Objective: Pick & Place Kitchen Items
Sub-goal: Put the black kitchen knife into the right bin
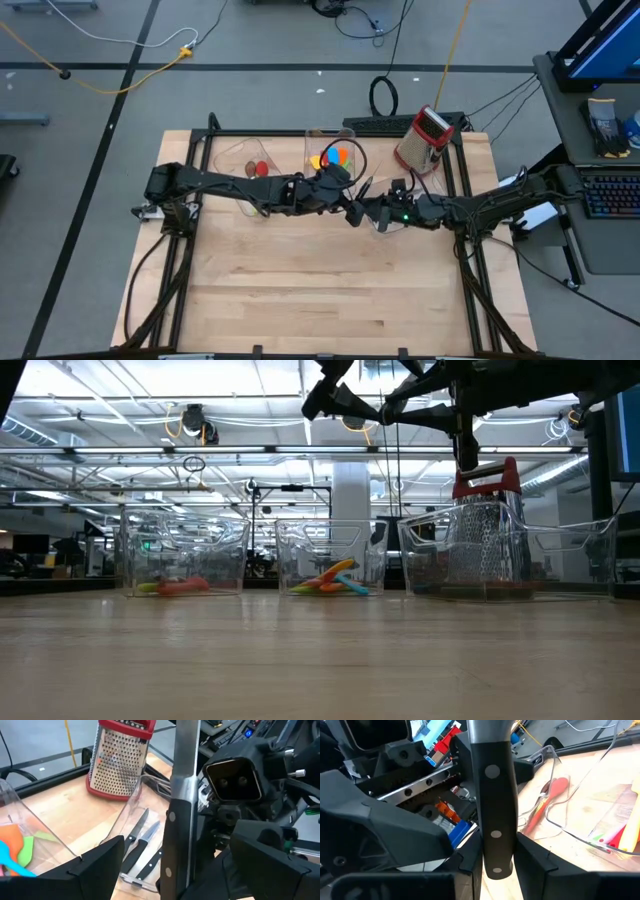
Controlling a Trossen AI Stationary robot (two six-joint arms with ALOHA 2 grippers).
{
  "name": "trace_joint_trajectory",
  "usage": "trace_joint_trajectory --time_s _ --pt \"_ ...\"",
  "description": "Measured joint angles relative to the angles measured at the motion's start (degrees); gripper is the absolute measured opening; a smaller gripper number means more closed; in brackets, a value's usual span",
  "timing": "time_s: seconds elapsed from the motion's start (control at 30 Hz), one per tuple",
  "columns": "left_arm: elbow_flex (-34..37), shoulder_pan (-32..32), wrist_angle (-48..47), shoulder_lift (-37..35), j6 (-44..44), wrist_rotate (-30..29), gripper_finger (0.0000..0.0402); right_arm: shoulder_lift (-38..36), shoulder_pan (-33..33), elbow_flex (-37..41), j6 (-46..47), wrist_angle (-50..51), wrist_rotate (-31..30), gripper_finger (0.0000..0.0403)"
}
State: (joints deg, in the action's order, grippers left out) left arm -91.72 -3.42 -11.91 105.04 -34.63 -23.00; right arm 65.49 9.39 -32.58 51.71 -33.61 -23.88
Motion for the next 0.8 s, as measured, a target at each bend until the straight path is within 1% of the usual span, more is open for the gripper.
trace_joint_trajectory --time_s 0.33,0.43,0.5,0.57,0.7,0.8 --pt "0.0 0.93 -0.15 -0.01 0.01 0.55 0.0363 0.0 0.02 0.01 0.05 0.0 0.14 0.0077" --pt "0.0 1.19 -0.16 -0.01 -0.06 0.55 0.0343 0.0 0.07 0.02 -0.01 0.0 0.14 0.0077" --pt "0.0 1.22 -0.32 -0.01 -0.12 0.57 0.0314 0.0 0.08 0.02 -0.03 0.01 0.16 0.0077" --pt "0.0 1.22 -0.3 -0.01 -0.42 0.55 0.0275 0.0 0.09 0.02 -0.05 0.0 0.16 0.0077" --pt "0.0 1.42 -0.13 -0.01 -1.85 1.0 0.0182 0.0 0.07 0.02 -0.07 0.14 0.22 0.0077" --pt "0.0 2.08 0.35 -0.01 -2.82 3.38 0.0106 0.0 0.07 0.05 -0.13 0.25 0.07 0.0077"
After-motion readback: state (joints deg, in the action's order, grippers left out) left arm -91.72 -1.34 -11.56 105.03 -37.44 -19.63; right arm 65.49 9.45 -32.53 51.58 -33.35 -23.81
